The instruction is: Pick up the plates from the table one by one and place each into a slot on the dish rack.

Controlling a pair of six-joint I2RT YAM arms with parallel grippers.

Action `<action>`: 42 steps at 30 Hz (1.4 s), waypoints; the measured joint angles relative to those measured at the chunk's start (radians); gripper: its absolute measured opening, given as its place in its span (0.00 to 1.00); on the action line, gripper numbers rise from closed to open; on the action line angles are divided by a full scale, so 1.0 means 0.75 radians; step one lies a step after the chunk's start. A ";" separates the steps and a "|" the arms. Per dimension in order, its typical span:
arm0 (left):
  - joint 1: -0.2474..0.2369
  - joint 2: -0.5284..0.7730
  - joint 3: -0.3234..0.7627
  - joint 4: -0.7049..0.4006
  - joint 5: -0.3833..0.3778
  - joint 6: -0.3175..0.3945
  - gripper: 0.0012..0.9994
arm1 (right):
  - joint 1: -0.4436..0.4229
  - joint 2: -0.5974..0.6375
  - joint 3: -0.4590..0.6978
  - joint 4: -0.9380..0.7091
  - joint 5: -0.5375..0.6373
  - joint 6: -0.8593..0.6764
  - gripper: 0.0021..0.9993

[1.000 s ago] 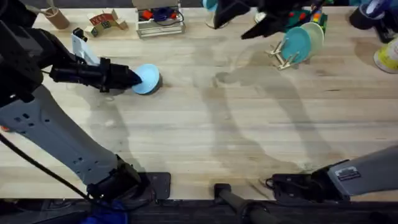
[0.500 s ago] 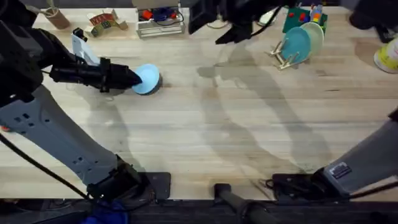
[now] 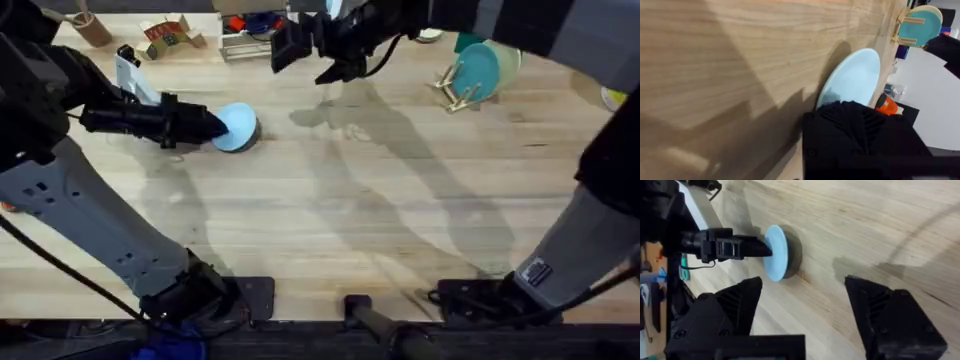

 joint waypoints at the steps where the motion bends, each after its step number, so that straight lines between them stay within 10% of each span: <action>1: -0.001 0.001 0.000 0.001 0.000 0.000 0.04 | 0.005 0.008 0.000 0.004 0.000 0.001 0.99; 42: -0.001 0.001 0.000 0.002 0.000 0.000 0.04 | 0.253 0.256 0.000 0.373 -0.039 0.253 1.00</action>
